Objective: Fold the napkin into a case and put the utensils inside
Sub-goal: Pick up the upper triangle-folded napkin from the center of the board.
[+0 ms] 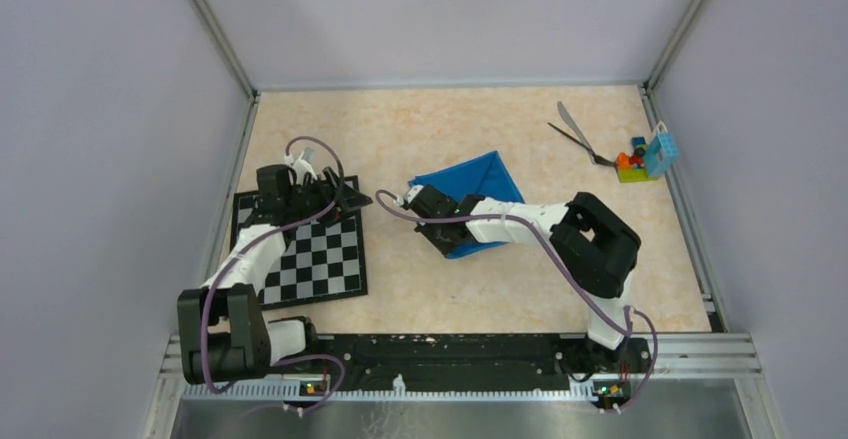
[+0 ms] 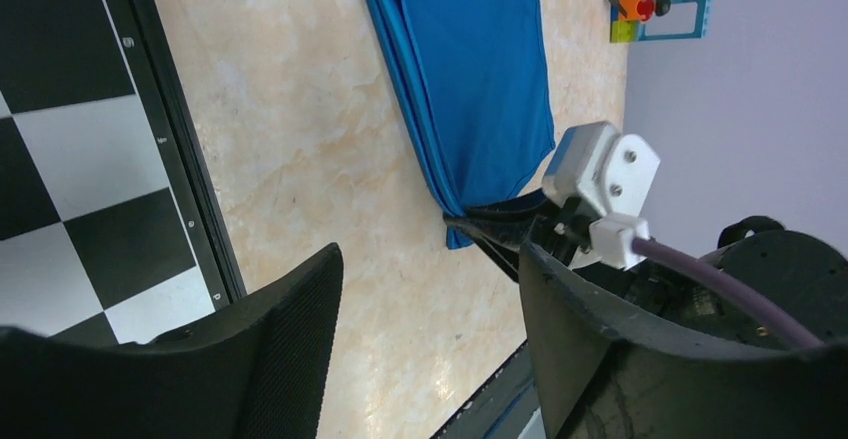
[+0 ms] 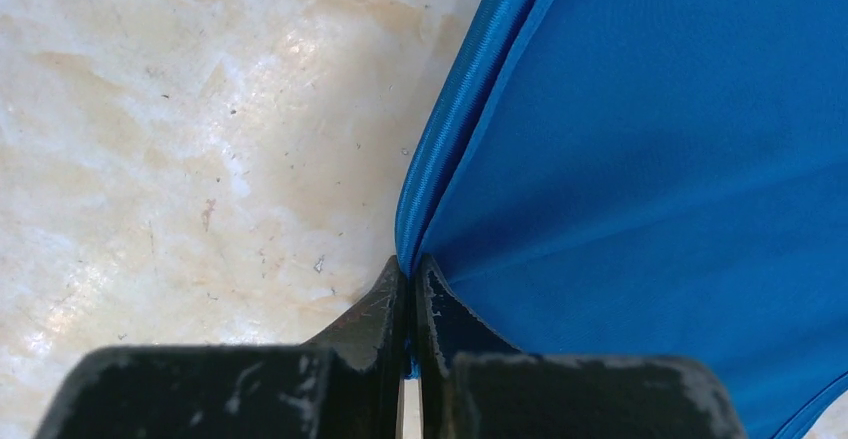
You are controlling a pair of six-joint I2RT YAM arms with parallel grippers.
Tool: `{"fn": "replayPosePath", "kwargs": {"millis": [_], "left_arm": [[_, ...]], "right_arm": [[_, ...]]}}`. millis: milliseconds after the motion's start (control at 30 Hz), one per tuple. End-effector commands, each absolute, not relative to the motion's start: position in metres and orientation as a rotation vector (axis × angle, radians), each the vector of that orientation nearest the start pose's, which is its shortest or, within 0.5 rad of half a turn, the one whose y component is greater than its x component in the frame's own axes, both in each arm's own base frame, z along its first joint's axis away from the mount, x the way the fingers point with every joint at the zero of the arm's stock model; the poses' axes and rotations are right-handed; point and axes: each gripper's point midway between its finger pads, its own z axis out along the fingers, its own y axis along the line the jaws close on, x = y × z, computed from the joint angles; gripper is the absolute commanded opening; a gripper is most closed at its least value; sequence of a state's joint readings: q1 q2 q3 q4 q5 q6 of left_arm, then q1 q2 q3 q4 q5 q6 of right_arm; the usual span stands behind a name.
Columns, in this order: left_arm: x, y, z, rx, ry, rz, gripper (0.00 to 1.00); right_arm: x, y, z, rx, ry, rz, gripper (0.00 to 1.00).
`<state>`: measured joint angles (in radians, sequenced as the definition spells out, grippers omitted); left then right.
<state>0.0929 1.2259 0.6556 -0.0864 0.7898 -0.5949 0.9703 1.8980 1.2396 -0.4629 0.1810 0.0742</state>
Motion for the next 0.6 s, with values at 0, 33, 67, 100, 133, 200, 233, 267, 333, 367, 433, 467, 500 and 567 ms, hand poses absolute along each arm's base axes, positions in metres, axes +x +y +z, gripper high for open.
{"fn": "replayPosePath", "kwargs": {"millis": [0,33,67,100,133,200,233,267,333,367,433,467,500,567], "left_arm": [[0.297,-0.127,0.142,-0.247,2.171,-1.224,0.72],[0.295,-0.133,0.14,-0.24,2.171,-1.234,0.74],[0.293,-0.139,0.139,-0.236,2.174,-1.245,0.75],[0.291,-0.148,0.137,-0.227,2.179,-1.258,0.77],[0.29,-0.157,0.133,-0.251,2.191,-1.274,0.78],[0.289,-0.172,0.129,-0.296,2.193,-1.311,0.8],[0.293,-0.176,0.123,-0.352,2.196,-1.307,0.81],[0.295,-0.18,0.118,-0.428,2.202,-1.312,0.81],[0.301,-0.184,0.108,-0.579,2.203,-1.303,0.81],[0.305,-0.186,0.105,-0.62,2.195,-1.302,0.8],[0.315,-0.189,0.098,-0.728,2.213,-1.271,0.82],[0.32,-0.191,0.097,-0.761,2.209,-1.261,0.83],[0.325,-0.195,0.097,-0.775,2.205,-1.26,0.84],[0.334,-0.206,0.093,-0.798,2.228,-1.258,0.87]], "right_arm": [[0.256,0.306,0.01,-1.093,2.426,0.034,0.0],[0.258,0.309,0.019,-1.082,2.411,0.047,0.0],[0.26,0.312,0.029,-1.066,2.394,0.067,0.0],[0.261,0.315,0.039,-1.051,2.376,0.089,0.0],[0.261,0.317,0.048,-1.042,2.36,0.115,0.0],[0.26,0.321,0.061,-1.032,2.335,0.164,0.0],[0.259,0.322,0.065,-1.029,2.327,0.18,0.0],[0.258,0.322,0.067,-1.025,2.323,0.189,0.0],[0.256,0.321,0.07,-1.02,2.31,0.209,0.0],[0.255,0.319,0.071,-1.011,2.304,0.215,0.0],[0.254,0.319,0.075,-1.0,2.286,0.233,0.0],[0.254,0.319,0.076,-0.998,2.281,0.238,0.0],[0.254,0.319,0.077,-0.995,2.278,0.245,0.0],[0.255,0.318,0.076,-0.989,2.28,0.253,0.0]]}}
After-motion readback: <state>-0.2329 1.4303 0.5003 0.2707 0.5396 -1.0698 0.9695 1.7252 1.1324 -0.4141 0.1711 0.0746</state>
